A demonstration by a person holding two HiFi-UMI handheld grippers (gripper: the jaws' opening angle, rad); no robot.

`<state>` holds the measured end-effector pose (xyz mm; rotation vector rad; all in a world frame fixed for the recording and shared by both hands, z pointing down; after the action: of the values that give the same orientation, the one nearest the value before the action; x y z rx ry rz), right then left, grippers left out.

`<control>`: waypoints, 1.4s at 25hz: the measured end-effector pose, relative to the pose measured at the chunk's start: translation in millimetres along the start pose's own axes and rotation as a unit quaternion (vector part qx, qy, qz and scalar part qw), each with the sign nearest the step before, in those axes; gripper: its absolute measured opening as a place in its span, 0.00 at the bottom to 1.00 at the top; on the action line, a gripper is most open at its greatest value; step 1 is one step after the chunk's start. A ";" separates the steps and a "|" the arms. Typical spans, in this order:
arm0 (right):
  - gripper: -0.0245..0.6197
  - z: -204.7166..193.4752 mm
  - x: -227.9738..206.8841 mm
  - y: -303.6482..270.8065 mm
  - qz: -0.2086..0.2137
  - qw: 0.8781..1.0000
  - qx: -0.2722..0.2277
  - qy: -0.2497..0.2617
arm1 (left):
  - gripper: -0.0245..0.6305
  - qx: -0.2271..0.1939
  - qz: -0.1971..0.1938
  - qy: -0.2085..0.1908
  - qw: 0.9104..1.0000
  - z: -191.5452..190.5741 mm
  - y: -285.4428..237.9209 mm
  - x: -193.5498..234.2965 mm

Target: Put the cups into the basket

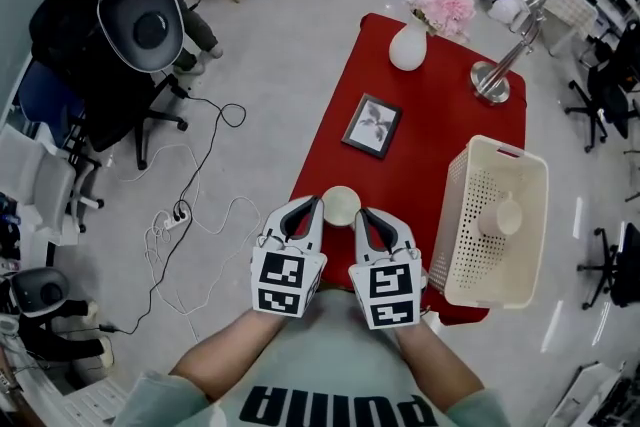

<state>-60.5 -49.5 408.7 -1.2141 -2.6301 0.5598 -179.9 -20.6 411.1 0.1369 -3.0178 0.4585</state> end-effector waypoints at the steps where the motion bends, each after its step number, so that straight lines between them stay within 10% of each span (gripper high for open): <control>1: 0.06 0.2 0.1 -0.1 0.000 1.000 0.000 0.000 | 0.05 0.001 0.001 -0.001 1.000 0.0 0.4 0.5; 12: 0.07 -2.7 1.8 -13.3 0.020 1.000 0.008 0.001 | 0.05 0.006 0.031 0.005 0.999 -1.1 1.9 14.7; 19: 0.42 -21.5 13.5 -31.5 0.061 0.997 0.044 -0.001 | 0.05 0.019 0.050 0.004 0.999 -12.5 2.5 28.7; 35: 0.62 -53.3 13.8 -62.2 0.080 0.992 0.098 -0.005 | 0.05 0.057 0.045 -0.014 0.997 -42.8 -10.5 43.3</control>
<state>-95.1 -62.1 483.1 -1.3688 -2.4310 0.8322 -218.8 -21.0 459.0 0.0134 -3.0350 0.6426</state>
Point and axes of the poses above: the fingertips, and each gripper's own axes: y backward along the fingers, x to its left, z out of its top, the point moved 6 cm from there along y, backward along the fingers, and after that the axes turned 9 degrees about -x, right-handed, at the moved point
